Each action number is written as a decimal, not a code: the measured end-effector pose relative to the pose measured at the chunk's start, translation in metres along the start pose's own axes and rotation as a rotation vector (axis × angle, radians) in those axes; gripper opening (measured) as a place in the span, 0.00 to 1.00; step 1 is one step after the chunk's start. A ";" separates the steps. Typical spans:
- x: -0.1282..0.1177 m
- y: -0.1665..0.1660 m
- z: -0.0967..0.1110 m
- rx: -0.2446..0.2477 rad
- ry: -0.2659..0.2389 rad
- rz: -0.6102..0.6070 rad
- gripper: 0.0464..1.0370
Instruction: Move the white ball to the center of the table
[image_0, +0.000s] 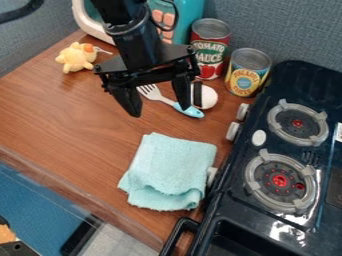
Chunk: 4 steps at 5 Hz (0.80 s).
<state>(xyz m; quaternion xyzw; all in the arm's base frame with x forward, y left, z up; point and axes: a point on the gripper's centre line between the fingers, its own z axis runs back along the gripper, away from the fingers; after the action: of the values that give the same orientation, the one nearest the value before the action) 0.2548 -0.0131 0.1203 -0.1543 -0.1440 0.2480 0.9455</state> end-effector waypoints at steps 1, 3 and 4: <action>-0.001 0.001 -0.004 0.007 0.015 0.003 0.96; 0.058 0.011 -0.023 0.067 -0.077 0.064 0.96; 0.087 0.004 -0.034 0.090 -0.140 0.075 0.96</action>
<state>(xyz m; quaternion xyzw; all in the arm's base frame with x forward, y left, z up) 0.3373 0.0268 0.1051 -0.0991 -0.1925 0.2999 0.9291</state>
